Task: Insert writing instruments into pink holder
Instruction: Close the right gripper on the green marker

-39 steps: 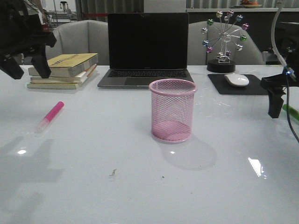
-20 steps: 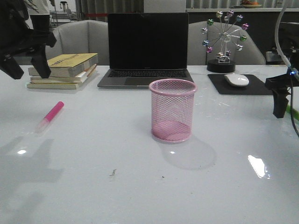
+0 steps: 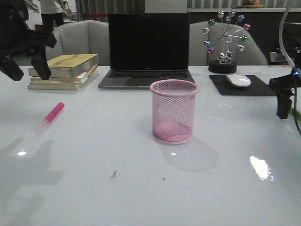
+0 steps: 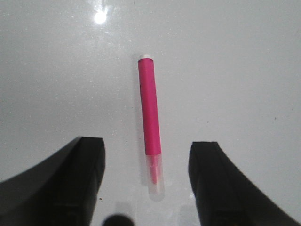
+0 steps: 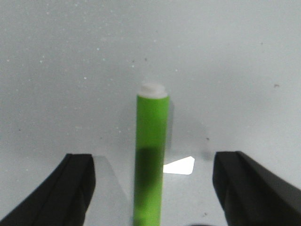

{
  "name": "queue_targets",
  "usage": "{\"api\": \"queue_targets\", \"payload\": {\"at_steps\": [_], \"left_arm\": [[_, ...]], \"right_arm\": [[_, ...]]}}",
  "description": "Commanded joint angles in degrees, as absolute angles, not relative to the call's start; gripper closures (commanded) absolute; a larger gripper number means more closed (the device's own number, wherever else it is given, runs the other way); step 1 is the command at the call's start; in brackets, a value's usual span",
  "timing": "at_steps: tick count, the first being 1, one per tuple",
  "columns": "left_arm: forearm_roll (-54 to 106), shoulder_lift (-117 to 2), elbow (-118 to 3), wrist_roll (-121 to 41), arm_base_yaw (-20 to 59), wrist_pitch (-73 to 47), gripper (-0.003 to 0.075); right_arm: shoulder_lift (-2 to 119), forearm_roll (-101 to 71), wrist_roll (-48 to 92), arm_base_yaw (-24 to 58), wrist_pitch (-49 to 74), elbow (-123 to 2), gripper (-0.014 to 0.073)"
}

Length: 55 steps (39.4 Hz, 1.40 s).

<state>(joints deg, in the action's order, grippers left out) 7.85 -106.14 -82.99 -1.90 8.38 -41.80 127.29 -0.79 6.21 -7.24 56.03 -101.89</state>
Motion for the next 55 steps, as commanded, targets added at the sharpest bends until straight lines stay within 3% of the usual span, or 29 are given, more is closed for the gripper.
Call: {"api": "queue_targets", "payload": {"at_steps": [1,30,34,44,55], "left_arm": [[8.3,-103.3,-85.0,-1.9,8.7,-40.3,0.0264],[8.3,-103.3,-85.0,-1.9,8.7,-40.4,0.0264],[8.3,-103.3,-85.0,-1.9,8.7,-40.4,0.0264],[8.3,-103.3,-85.0,-1.9,8.7,-40.5,0.0264],[8.3,-103.3,-85.0,-1.9,8.7,-40.5,0.0264]], "right_arm": [[123.6,-1.1,6.4,-7.5,54.8,-103.7,-0.0022],[125.6,-2.5,6.4,-7.5,59.8,-103.7,-0.0007],[125.6,-2.5,6.4,-7.5,59.9,-103.7,0.0085],[125.6,-2.5,6.4,-7.5,60.1,-103.7,0.0544],[125.5,-4.2,6.4,-7.5,59.5,-103.7,0.0527]]}}
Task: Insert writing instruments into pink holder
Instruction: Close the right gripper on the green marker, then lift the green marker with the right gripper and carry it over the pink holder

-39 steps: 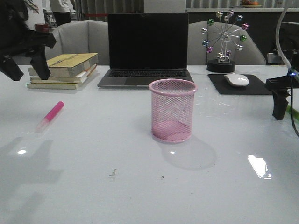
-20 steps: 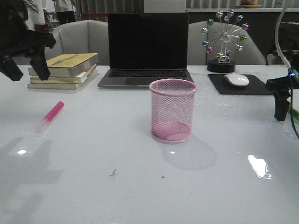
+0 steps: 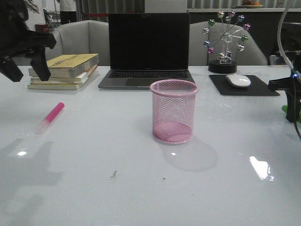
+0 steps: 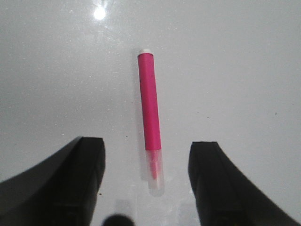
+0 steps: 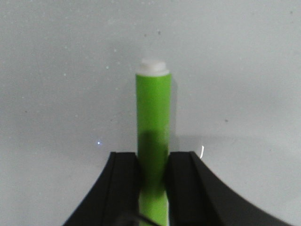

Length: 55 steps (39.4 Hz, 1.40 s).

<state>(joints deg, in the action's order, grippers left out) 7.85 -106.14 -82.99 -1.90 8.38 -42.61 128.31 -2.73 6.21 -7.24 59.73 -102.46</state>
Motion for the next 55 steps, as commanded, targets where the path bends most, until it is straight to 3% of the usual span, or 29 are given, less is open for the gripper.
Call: {"api": "queue_targets", "payload": {"at_steps": [1,23,55], "left_arm": [[8.3,-103.3,-85.0,-1.9,8.7,-40.5,0.0264],[8.3,-103.3,-85.0,-1.9,8.7,-40.3,0.0264],[8.3,-103.3,-85.0,-1.9,8.7,-40.6,0.0264]], "right_arm": [[125.4,-4.3,6.4,-7.5,59.4,-103.7,0.0527],[121.9,-15.7,7.3,-6.8,55.8,-115.4,0.0527],[115.1,-16.6,11.0,7.4,36.6,-115.9,0.0527]]}}
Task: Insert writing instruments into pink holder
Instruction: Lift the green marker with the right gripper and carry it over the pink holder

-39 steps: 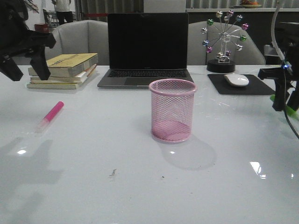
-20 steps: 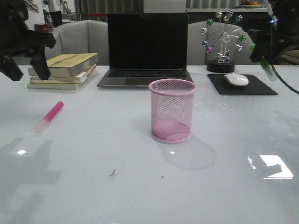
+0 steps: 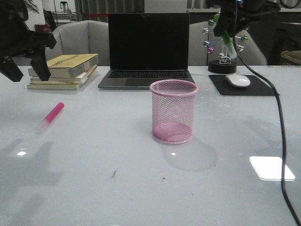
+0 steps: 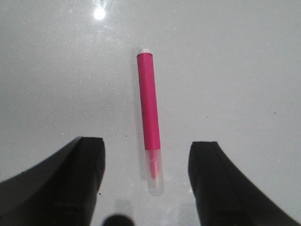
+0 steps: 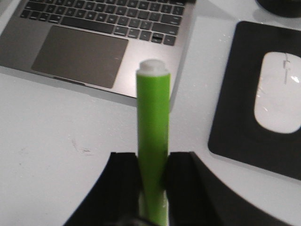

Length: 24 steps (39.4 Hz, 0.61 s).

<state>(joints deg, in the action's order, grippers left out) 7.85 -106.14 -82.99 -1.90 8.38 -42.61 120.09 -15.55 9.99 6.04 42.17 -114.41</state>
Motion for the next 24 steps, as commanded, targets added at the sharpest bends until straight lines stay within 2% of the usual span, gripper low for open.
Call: {"api": "queue_targets", "payload": {"at_steps": [1,9,24], "left_arm": [[8.3,-103.3,-85.0,-1.9,8.7,-40.7,0.0264],[8.3,-103.3,-85.0,-1.9,8.7,-41.2,0.0264],[8.1,-103.3,-85.0,-1.9,8.7,-41.6,0.0264]], "right_arm": [[115.0,-16.6,11.0,7.8,36.1,-115.9,0.0527],[112.3,-16.6,11.0,11.3,33.6,-115.5,0.0527],[103.0,-14.1,11.0,11.4,37.1,-115.5,0.0527]]}}
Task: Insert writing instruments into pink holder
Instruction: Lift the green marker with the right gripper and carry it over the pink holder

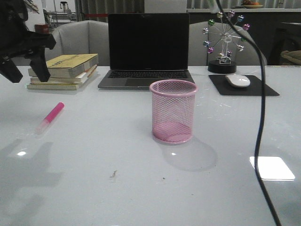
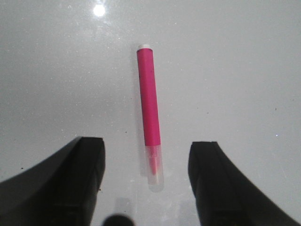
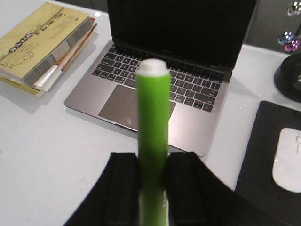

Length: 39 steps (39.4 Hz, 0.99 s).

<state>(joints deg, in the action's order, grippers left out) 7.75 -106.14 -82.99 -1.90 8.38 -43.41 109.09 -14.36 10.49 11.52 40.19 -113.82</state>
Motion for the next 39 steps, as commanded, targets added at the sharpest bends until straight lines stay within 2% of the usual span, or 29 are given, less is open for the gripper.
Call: {"api": "queue_targets", "payload": {"at_steps": [1,5,9,19,26,31,39], "left_arm": [[8.1,-103.3,-85.0,-1.9,8.7,-41.6,0.0264],[8.1,-103.3,-85.0,-1.9,8.7,-41.9,0.0264],[8.1,-103.3,-85.0,-1.9,8.7,-42.0,0.0264],[8.1,-103.3,-85.0,-1.9,8.7,-42.1,0.0264],[8.1,-103.3,-85.0,-1.9,8.7,-42.1,0.0264],[8.1,-103.3,-85.0,-1.9,8.7,-42.1,0.0264],[8.1,-103.3,-85.0,-1.9,8.7,-42.1,0.0264]], "right_arm": [[102.4,-14.0,11.0,11.4,37.0,-115.3,0.0527],[98.6,-13.8,11.1,11.4,34.8,-112.1,0.0527],[94.4,-13.6,11.2,11.4,29.2,-103.2,0.0527],[81.9,-13.6,11.7,11.4,3.8,-72.9,0.0527],[76.8,-13.2,11.7,12.2,-11.3,-58.1,0.0536],[76.3,-12.4,11.6,15.4,-17.4,-53.1,0.0536],[78.0,-11.7,11.6,21.7,-21.9,-52.5,0.0536]]}}
